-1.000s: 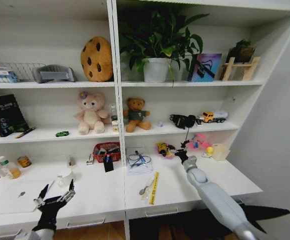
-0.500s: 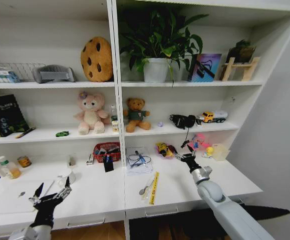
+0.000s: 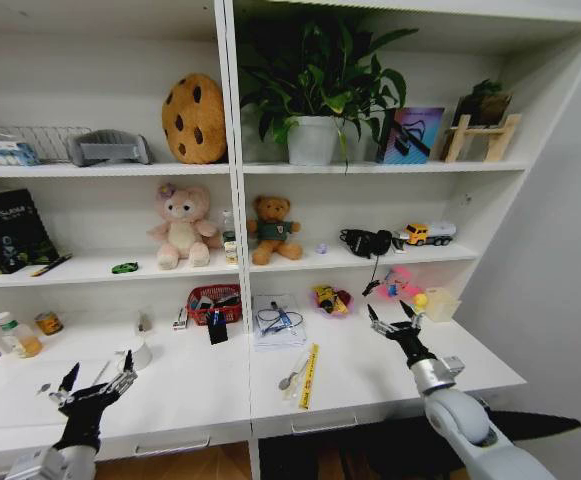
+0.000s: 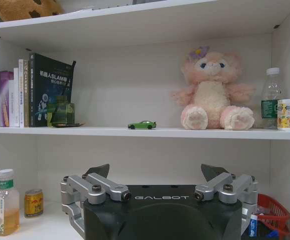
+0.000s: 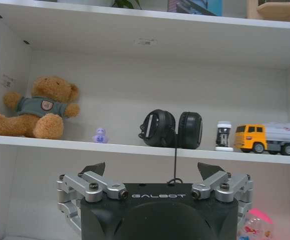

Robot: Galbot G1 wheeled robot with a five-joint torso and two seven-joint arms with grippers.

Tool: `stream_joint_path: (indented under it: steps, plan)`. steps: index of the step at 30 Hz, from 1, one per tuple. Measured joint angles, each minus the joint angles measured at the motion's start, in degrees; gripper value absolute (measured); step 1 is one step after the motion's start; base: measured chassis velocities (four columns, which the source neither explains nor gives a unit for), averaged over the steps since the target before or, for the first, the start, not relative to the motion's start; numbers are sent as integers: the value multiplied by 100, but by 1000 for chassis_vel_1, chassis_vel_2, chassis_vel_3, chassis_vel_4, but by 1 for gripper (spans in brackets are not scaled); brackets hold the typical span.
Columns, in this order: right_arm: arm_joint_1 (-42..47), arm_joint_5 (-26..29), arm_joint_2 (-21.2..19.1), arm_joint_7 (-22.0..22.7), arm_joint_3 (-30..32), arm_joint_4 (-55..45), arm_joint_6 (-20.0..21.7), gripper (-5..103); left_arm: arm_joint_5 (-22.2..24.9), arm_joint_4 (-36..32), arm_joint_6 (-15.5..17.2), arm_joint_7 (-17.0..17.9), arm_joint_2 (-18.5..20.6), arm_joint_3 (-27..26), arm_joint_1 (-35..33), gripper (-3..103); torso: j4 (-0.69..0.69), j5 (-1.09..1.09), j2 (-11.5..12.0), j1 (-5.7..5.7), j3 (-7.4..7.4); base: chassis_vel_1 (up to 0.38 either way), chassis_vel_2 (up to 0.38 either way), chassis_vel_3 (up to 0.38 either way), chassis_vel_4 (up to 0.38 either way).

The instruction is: Organize the objects on the table.

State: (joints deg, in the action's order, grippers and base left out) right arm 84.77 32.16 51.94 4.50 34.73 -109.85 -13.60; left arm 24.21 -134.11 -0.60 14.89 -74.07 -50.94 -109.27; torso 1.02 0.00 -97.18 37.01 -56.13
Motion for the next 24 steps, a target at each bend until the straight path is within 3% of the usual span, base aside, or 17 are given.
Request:
stream_joint_path:
  steps: [9,24]
  plan:
    - [621,-2,148,-129,623,-131,-209,100,99,41,43,30,165,-35,90,100,-1,0,1,0,0,0,0,0,0]
    - [126,79,130,-16,343,35,-159,100,167,22,51,30,135,-130,50,100,-2,0,1,1,0,0,0,0,0]
